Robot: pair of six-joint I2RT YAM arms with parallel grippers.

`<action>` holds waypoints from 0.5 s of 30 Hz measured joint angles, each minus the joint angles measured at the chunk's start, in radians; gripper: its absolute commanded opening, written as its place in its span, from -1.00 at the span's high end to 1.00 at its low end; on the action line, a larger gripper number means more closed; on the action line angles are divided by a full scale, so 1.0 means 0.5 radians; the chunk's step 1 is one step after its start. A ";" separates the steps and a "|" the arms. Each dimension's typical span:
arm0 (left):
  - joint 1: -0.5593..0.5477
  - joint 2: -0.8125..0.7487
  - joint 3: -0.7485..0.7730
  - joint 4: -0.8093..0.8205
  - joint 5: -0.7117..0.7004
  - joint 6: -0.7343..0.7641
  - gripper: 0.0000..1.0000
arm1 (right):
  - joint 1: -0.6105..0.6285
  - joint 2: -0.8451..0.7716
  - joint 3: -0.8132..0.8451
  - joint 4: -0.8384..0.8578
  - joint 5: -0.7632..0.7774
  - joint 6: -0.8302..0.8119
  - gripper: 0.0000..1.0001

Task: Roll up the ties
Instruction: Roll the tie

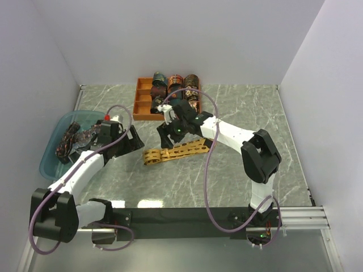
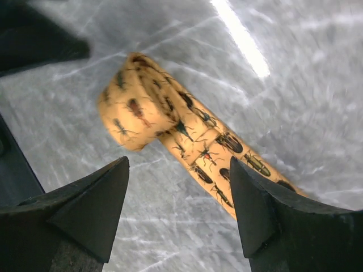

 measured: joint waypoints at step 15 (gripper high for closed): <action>0.139 -0.243 -0.018 -0.035 -0.040 0.362 -0.95 | 0.245 0.201 0.451 -0.414 0.018 -0.605 -0.69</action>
